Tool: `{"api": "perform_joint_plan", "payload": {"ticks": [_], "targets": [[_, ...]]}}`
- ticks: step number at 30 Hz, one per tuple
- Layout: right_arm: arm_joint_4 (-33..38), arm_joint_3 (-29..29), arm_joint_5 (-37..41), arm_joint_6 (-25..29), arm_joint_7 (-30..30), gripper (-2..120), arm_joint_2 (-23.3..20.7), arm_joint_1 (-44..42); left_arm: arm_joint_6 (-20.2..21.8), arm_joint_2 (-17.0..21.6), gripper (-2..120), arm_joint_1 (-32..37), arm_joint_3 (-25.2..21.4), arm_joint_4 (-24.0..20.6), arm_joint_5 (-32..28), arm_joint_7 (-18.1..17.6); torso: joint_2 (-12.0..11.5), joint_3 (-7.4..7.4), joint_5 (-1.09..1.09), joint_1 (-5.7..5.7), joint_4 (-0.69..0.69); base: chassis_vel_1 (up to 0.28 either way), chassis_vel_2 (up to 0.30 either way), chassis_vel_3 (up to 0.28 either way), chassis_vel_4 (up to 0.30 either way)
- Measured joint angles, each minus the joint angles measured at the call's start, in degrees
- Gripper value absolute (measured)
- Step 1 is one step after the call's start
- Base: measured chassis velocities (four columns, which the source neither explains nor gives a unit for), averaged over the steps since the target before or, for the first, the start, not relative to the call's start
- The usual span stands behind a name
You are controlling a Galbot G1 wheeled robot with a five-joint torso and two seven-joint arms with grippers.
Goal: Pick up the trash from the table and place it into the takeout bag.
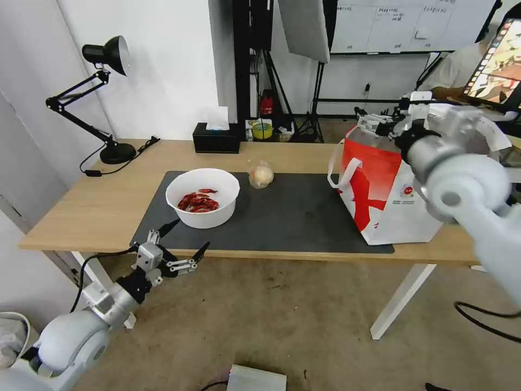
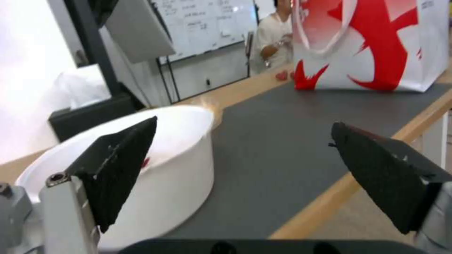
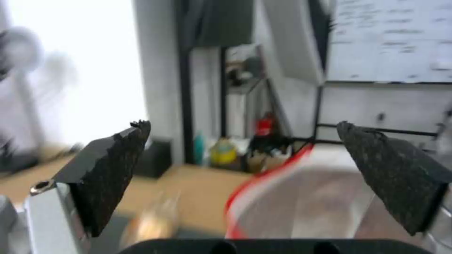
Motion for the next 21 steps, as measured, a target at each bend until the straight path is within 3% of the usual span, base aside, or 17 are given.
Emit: {"api": "perform_joint_plan", "payload": {"ticks": [9, 16, 21], "targets": [[5.3, 1.3, -3.8, 1.9, -6.2, 100, 0.2, -8.0, -0.1, -0.8, 100, 1.3, -2.0, -0.4, 0.0, 0.0, 0.0, 0.0, 0.0, 0.0, 0.13, 0.0, 0.0, 0.0, 0.0], [8.5, 3.3, -12.7, 4.2, -9.4, 100, 4.8, -22.1, -0.1, -1.9, 100, 3.2, -3.6, -1.2, 0.3, 0.0, 0.0, 0.0, 0.02, 0.0, 0.06, 0.0, 0.0, 0.0, 0.0], [9.5, 3.9, -17.5, 5.0, -10.0, 100, 7.6, -28.8, -0.1, -2.7, 100, 5.4, -5.4, -1.8, 0.8, 0.1, 0.0, 0.0, 0.02, -0.01, 0.11, 0.0, 0.0, 0.0, 0.0]]}}
